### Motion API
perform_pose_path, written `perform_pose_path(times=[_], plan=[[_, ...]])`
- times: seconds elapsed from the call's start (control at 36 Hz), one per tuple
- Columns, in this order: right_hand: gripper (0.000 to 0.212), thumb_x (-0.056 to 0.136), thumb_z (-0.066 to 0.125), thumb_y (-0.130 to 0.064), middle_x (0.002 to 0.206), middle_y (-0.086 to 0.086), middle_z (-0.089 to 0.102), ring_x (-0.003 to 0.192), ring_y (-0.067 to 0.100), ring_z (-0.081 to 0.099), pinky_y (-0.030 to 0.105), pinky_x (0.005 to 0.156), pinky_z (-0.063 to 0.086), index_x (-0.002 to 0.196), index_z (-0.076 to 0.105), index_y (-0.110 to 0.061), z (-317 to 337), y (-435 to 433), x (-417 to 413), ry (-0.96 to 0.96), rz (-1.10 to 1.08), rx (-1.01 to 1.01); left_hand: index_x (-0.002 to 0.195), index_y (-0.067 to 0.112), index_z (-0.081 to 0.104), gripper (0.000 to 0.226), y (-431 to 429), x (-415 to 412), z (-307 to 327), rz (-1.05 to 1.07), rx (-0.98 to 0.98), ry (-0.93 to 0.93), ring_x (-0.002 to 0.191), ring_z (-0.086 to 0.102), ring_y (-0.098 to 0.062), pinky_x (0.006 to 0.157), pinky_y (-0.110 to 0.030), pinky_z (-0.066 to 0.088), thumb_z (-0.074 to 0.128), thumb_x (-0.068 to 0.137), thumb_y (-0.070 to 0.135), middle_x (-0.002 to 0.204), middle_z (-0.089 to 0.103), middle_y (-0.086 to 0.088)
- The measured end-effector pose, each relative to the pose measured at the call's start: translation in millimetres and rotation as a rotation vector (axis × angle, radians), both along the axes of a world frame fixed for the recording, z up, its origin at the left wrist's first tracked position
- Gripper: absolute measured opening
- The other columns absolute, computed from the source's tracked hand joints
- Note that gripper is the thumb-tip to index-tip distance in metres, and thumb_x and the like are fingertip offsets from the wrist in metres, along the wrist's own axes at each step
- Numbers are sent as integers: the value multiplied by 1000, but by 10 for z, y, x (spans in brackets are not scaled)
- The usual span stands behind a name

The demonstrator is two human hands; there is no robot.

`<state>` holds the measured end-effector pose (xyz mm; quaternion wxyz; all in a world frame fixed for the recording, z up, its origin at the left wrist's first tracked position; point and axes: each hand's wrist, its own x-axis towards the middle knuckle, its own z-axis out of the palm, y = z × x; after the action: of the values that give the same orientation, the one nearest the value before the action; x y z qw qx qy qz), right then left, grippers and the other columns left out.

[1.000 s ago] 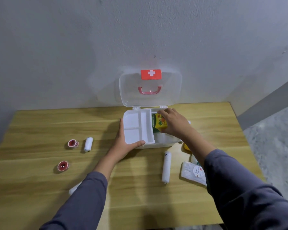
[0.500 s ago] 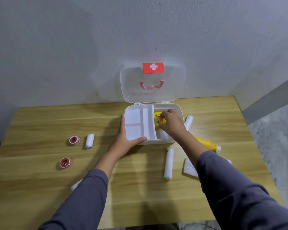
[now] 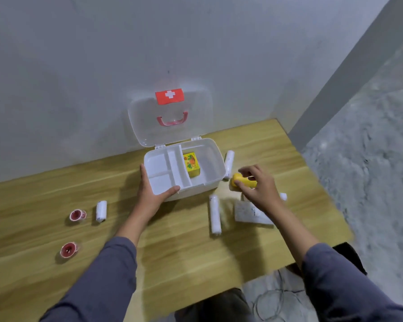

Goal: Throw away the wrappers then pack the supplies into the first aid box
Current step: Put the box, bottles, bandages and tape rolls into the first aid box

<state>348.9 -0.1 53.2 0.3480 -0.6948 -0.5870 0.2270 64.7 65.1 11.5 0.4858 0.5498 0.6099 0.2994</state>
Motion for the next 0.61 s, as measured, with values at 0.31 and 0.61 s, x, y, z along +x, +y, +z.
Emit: perform_pose_path(times=[0.31,0.61], plan=[[69,74,67,-7,136,9,38,126,26,36,30,104,33,136,39,-14,-408,-507,-41,-293,255,-433,148,27,0,142,6,5,-27,-13,51,-9,136,35,-20,112,-48,34,80,39,72,149,34,-1],[62,78,67,-18,135,7,43,123,27,37,35,98,36,134,41,-16,-371,-408,-96,-443,248,-431,149,27,-5,140,-10,37,-14,-9,45,-41,136,33,-16,112,-40,31,81,44,61,151,30,2]])
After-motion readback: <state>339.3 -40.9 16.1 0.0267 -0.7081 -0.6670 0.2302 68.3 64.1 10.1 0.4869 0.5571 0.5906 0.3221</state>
